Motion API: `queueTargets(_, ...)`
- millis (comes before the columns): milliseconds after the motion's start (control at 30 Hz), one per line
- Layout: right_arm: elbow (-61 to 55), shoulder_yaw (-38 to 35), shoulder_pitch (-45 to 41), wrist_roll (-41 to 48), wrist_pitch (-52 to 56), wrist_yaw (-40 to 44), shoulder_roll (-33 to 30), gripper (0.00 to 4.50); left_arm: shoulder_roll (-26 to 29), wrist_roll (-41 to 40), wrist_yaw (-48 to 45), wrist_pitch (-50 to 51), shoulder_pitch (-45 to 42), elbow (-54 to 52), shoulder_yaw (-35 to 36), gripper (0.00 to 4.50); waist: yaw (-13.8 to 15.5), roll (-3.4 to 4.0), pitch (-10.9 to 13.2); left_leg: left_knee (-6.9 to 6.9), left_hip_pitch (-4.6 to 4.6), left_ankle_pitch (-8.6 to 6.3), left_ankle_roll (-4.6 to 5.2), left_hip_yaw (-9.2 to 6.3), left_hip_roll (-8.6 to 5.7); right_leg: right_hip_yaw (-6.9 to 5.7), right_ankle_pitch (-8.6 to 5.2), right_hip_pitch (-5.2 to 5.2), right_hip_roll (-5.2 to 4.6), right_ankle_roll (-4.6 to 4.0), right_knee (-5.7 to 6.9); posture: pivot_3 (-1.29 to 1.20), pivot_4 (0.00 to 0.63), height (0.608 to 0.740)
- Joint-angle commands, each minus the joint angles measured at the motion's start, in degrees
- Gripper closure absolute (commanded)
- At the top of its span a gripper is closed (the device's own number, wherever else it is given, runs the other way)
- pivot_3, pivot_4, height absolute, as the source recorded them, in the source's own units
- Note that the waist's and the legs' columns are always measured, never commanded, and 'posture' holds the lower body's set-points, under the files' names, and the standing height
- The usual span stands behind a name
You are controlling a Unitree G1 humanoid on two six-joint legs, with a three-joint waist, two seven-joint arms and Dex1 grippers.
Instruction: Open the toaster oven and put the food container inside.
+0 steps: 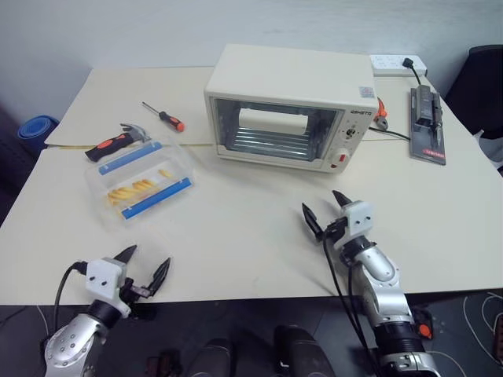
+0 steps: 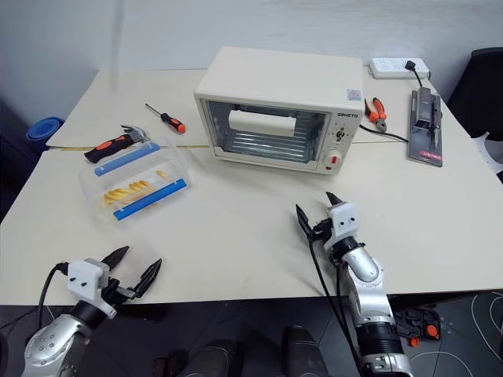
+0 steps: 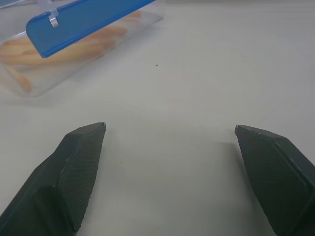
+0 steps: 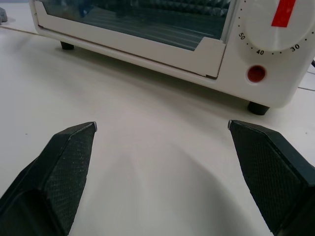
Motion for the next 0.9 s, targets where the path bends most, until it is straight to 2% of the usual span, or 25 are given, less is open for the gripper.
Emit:
queueTargets(33,-0.58,0.29,-0.56,0.78,-0.85,1.47,-0.38,0.02,1.25,-2.33,-1.98,0.25,-0.56,-2.89,0.34,0.00,-0.01,0.00,0.00,0.00,0.00,-0.01,-0.01,0.01,0.02,0.01,0.01,0.00,0.02,-0.01,0.00,0.00,0.150,0.740)
queueTargets(133,-6.52,1.33,0.14,4.22,2.19,6.66,-2.39,0.02,3.02,-9.08,-4.34,5.42,-2.39,-4.88,1.68,0.00,-0.02,0.00,0.00,0.00,0.00,-0.04,-0.07,0.05,0.15,0.03,0.04,-0.02,0.16,-0.06,-0.01,0.00,0.150,0.740)
queueTargets(233,-20.74,3.19,-0.40,13.82,15.29,14.61,-7.84,0.02,8.63,-20.31,-12.14,10.10,-5.45,-5.62,5.96,0.00,-0.01,0.06,0.04,0.04,-0.06,-0.10,-0.07,0.11,0.28,0.07,0.05,-0.09,0.26,-0.09,0.00,0.00,0.150,0.740)
queueTargets(400,-24.57,2.00,-10.39,19.36,30.48,14.39,-12.36,0.02,18.92,-30.58,-17.81,19.78,-12.41,-3.05,11.23,0.00,-0.23,0.06,0.05,0.07,0.01,-0.17,-0.17,0.17,0.48,0.04,0.11,-0.08,0.39,-0.31,-0.04,0.00,0.150,0.740)
queueTargets(500,-20.51,1.66,-17.36,19.80,35.58,13.37,-12.45,0.02,22.69,-32.24,-19.81,22.87,-17.93,0.71,11.62,0.00,-0.09,0.07,0.05,0.02,-0.02,-0.18,-0.19,0.16,0.48,0.02,0.10,-0.15,0.39,-0.34,-0.03,0.00,0.150,0.740)
queueTargets(600,-16.49,2.07,-21.66,18.39,36.64,13.57,-12.21,0.02,23.82,-32.58,-20.16,24.68,-22.79,1.96,10.58,0.00,-0.06,0.07,0.05,0.03,-0.08,-0.20,-0.17,0.17,0.47,0.01,0.11,-0.19,0.39,-0.35,-0.06,0.00,0.150,0.740)
queueTargets(767,-11.29,2.33,-26.28,17.39,35.14,14.38,-10.15,0.02,22.45,-32.67,-19.02,27.07,-26.13,0.53,9.22,0.00,-0.20,0.08,0.05,0.05,-0.24,-0.40,-0.03,0.18,0.46,0.01,0.11,-0.33,0.38,-0.34,-0.08,0.00,0.150,0.740)
queueTargets(900,-9.54,2.20,-27.70,16.46,33.05,14.73,-8.38,0.02,21.18,-31.78,-18.45,27.17,-25.57,-0.78,9.08,0.00,-0.93,0.07,0.04,0.24,-0.91,-0.43,-0.01,0.28,0.46,0.03,0.12,-1.07,0.38,-0.32,0.10,0.00,0.150,0.740)
